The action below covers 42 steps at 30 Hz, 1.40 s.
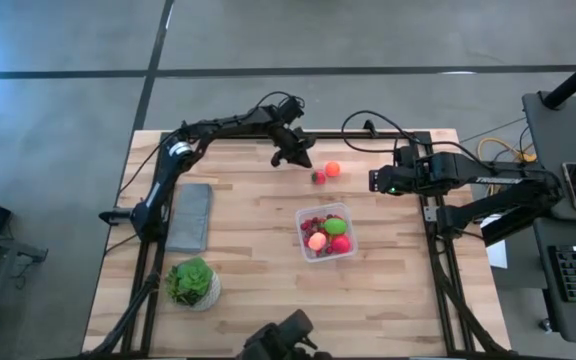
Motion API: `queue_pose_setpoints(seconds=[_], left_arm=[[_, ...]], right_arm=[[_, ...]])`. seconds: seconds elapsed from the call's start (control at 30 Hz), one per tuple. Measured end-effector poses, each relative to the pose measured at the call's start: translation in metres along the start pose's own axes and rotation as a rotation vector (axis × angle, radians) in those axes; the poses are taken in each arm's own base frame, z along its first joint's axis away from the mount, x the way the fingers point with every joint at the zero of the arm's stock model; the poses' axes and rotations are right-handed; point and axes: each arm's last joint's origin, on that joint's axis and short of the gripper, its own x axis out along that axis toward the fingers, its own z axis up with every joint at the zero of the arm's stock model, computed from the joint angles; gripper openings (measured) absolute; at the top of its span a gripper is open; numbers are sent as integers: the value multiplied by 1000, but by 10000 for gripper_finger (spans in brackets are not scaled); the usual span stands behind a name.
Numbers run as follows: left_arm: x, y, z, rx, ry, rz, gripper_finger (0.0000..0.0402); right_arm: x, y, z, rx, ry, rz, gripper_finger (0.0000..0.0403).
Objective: Pick and placing Produce into tupperware
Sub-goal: Put the tangerine into the transparent bin
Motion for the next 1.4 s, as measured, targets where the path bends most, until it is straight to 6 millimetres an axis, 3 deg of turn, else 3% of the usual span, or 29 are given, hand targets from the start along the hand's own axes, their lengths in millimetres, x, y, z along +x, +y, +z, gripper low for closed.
queue_pose_setpoints(seconds=[0.13, 0.2, 0.27, 0.4, 0.47, 0.5, 0.6, 0.7, 0.93, 1.0, 1.13, 1.3, 1.4], left_arm=[[-18, -9, 0, 170, -20, 31, 12], [-27, -22, 0, 422, -83, 51, 12], [-34, -39, -4, 797, -160, 130, 12], [-41, -66, -18, 1383, -301, 668, 12], [-37, -59, -15, 1535, -245, 915, 12], [-36, -51, -12, 1551, -187, 946, 12], [-34, -18, -7, 1426, 44, 913, 12], [-35, -2, -15, 1308, 215, 711, 12], [-25, -3, -17, 1173, 172, 663, 12], [-14, 2, -14, 1113, 167, 662, 12], [2, 6, -14, 933, 238, 444, 12], [-3, -12, -7, 790, 91, 366, 12], [-3, -20, 5, 613, -36, 262, 12]], right_arm=[[0, 0, 0, -19, -7, -2, 74], [0, 0, 0, -32, -13, -4, 72], [0, 0, 0, -49, -14, -4, 70], [0, 0, 0, -64, -14, -5, 68], [0, 0, 0, -64, -10, -4, 70], [0, 0, 0, -64, -9, -4, 71], [-1, -1, 0, -60, 0, 3, 74], [-2, -2, 0, -57, 8, 8, 74], [-3, -4, 2, -51, 5, 14, 75], [-3, -4, 2, -51, 5, 14, 75], [-3, -4, 2, -44, 6, 14, 75], [-3, -4, 2, -35, 7, 16, 75], [-3, -4, 2, -35, 7, 16, 75]])
